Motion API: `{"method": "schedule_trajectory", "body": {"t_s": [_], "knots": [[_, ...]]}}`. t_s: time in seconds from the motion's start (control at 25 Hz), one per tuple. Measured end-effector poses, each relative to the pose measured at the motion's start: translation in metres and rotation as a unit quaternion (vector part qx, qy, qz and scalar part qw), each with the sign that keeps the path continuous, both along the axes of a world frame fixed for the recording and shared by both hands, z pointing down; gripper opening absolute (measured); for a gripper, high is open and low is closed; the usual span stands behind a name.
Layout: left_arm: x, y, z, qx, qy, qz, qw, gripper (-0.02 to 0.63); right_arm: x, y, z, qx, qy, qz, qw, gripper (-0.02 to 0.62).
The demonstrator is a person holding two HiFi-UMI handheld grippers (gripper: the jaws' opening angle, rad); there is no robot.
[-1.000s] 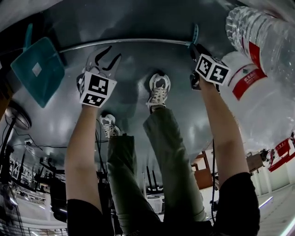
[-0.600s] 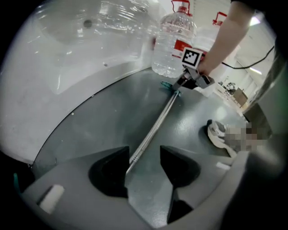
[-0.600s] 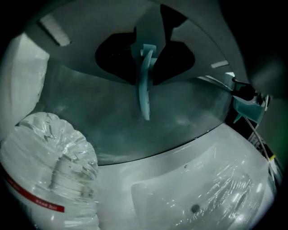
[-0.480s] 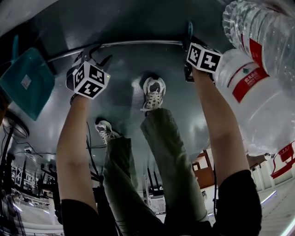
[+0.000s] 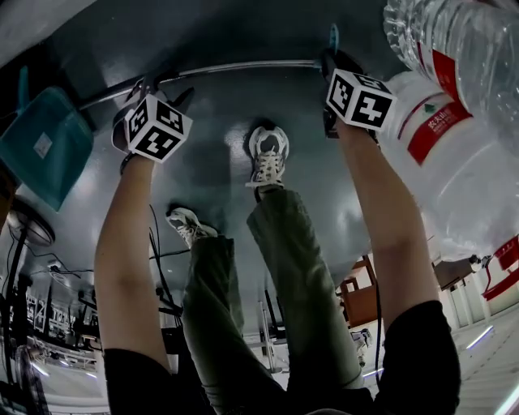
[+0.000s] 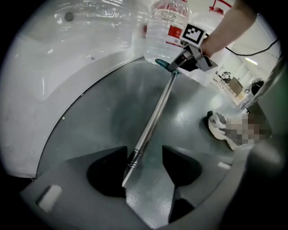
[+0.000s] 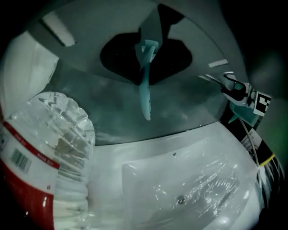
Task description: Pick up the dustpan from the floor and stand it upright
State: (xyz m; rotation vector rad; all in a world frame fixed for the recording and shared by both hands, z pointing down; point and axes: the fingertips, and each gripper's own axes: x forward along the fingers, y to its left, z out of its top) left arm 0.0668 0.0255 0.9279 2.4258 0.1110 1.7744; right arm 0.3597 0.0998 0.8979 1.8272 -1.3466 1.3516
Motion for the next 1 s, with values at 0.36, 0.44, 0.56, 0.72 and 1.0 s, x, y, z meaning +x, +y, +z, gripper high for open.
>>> {"method": "schedule_trajectory", "body": {"t_s": [0.36, 0.44, 0.56, 0.72, 1.0], "knots": [[0.006, -0.013, -0.075, 0.004, 0.034, -0.013, 0.9993, 0.267, -0.007, -0.039, -0.123, 0.092, 0.047, -0.026, 0.994, 0.067], [0.010, -0.022, -0.101, 0.011, 0.058, -0.029, 0.9979, 0.267, -0.011, -0.051, -0.155, 0.115, 0.060, -0.043, 0.991, 0.069], [0.016, -0.035, -0.144, 0.024, 0.092, -0.047, 0.9943, 0.267, -0.017, -0.065, -0.198, 0.139, 0.084, -0.064, 0.985, 0.071], [0.018, -0.050, -0.198, 0.040, 0.132, -0.057, 0.9887, 0.267, -0.028, -0.082, -0.253, 0.162, 0.130, -0.101, 0.973, 0.071], [-0.007, -0.058, -0.276, 0.057, 0.183, -0.093, 0.9769, 0.267, -0.066, -0.130, -0.347, 0.215, 0.208, -0.193, 0.934, 0.071]]}}
